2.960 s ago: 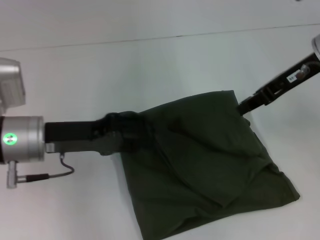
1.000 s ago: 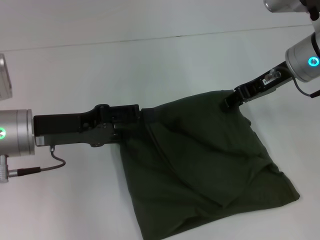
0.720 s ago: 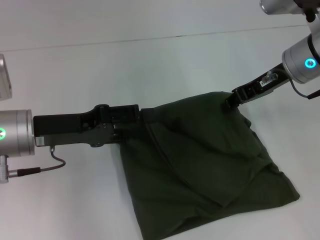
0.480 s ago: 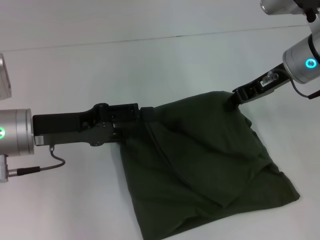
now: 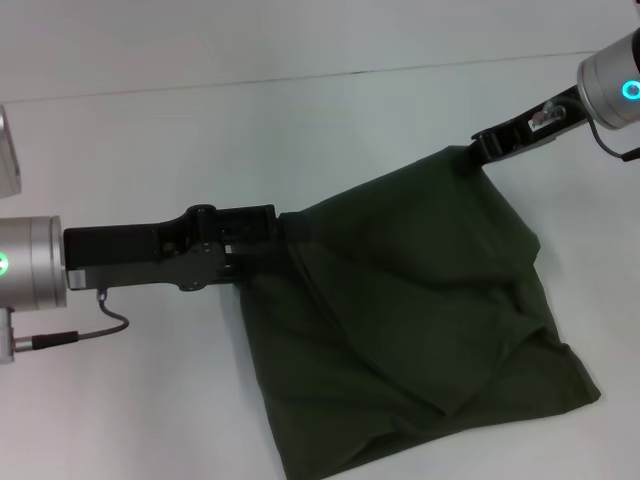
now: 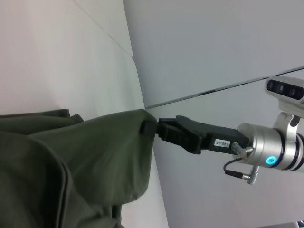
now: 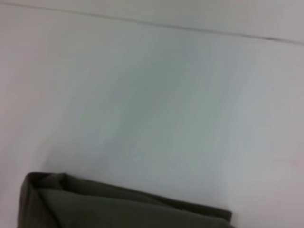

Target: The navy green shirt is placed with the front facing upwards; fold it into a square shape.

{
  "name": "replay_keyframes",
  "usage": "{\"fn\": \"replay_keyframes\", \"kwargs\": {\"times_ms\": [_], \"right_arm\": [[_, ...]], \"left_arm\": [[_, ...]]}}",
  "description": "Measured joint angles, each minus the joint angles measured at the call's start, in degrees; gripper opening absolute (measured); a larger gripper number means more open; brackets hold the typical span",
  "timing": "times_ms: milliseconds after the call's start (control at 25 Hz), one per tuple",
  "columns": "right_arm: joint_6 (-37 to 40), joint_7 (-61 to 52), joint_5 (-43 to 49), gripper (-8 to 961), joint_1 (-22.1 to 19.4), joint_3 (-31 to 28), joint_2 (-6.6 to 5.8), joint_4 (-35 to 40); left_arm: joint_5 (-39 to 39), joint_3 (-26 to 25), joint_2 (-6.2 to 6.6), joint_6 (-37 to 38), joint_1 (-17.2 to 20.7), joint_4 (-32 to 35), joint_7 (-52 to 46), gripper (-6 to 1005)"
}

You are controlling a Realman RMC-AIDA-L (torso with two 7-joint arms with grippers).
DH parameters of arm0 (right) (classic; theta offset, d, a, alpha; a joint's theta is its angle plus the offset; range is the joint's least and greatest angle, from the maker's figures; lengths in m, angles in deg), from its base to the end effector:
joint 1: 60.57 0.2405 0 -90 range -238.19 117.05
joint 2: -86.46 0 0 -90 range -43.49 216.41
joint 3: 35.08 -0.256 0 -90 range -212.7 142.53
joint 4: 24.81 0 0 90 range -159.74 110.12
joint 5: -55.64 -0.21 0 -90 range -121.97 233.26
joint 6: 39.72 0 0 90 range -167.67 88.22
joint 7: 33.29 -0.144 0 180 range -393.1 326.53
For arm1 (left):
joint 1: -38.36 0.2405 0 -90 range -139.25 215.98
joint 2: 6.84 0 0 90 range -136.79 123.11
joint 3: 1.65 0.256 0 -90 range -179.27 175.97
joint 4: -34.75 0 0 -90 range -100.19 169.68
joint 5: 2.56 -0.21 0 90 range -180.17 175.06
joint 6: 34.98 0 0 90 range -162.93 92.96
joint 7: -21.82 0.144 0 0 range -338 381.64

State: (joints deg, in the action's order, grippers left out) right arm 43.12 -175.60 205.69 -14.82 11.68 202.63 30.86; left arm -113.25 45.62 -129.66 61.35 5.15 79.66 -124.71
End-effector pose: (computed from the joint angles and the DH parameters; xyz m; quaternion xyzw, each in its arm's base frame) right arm 0.2170 0.4165 0.0520 -0.8493 0.4797 -0.0254 0.2190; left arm -0.1978 0.3270 -0.0170 0.7371 0.6186 0.2467 0.1142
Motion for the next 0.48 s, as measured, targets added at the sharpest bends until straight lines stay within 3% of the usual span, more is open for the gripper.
{"fn": "replay_keyframes", "kwargs": {"times_ms": [480], "right_arm": [[-3.27, -0.42, 4.64, 29, -0.67, 1.21, 0.55, -1.45]], "left_arm": [[0.05, -0.43, -0.17, 0.07, 0.04, 0.0, -0.17, 741]]}}
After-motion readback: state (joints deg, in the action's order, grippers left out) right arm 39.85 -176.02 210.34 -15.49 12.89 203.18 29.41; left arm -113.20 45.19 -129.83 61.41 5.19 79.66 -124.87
